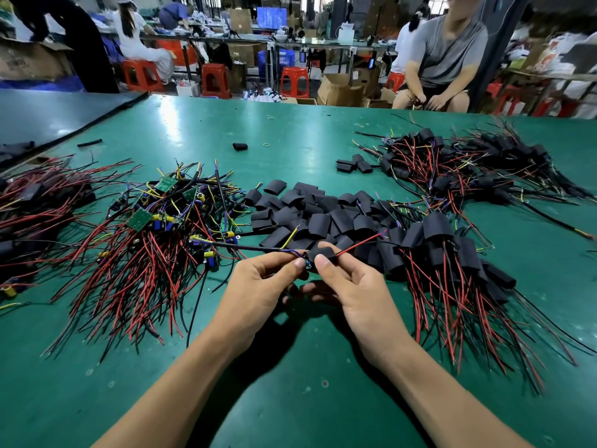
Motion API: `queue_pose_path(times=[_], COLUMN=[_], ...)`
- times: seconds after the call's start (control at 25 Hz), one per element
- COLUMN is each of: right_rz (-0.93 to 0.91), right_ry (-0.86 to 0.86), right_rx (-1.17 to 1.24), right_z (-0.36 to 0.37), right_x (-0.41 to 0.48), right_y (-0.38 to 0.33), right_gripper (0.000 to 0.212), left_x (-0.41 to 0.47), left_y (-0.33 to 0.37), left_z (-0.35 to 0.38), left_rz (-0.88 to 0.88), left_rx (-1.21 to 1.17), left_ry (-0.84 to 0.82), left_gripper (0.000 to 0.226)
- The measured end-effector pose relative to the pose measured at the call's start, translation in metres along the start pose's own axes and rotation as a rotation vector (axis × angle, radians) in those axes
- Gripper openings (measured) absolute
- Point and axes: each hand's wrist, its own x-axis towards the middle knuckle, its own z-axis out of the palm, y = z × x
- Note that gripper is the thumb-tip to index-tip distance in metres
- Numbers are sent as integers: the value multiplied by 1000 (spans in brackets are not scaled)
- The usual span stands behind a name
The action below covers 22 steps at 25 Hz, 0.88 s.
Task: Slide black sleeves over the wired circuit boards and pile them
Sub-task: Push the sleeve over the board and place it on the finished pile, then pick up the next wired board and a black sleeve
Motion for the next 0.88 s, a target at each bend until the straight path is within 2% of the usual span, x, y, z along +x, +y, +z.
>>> queue_pose_path(times=[0.16, 0.36, 0.52, 0.6, 0.68, 0.76, 0.88], right_rz=[-76, -37, 7, 9, 58, 175, 327], right_ry=[14, 34, 64, 74, 79, 12, -127], right_rx=[-256, -323, -275, -243, -82, 112, 178], right_z=[1, 3, 4, 3, 2, -1, -2], right_x=[-3, -3, -1, -2, -3, -4, -6], right_y=[3, 5, 3, 0, -5, -11, -19], right_gripper=[14, 26, 34, 32, 25, 21, 19], left_x=[-1, -1, -2, -1, 0, 0, 0], left_y=[-1, 0, 3, 4, 5, 5, 8], left_z=[0, 0, -1, -2, -3, -2, -1], left_rz=[34, 30, 57, 58, 42, 30, 21], left_rx=[61, 31, 54, 32, 8, -16, -62], left_ry=[14, 44, 55, 66, 62, 22, -38], left_gripper=[10, 8, 11, 12, 13, 14, 12])
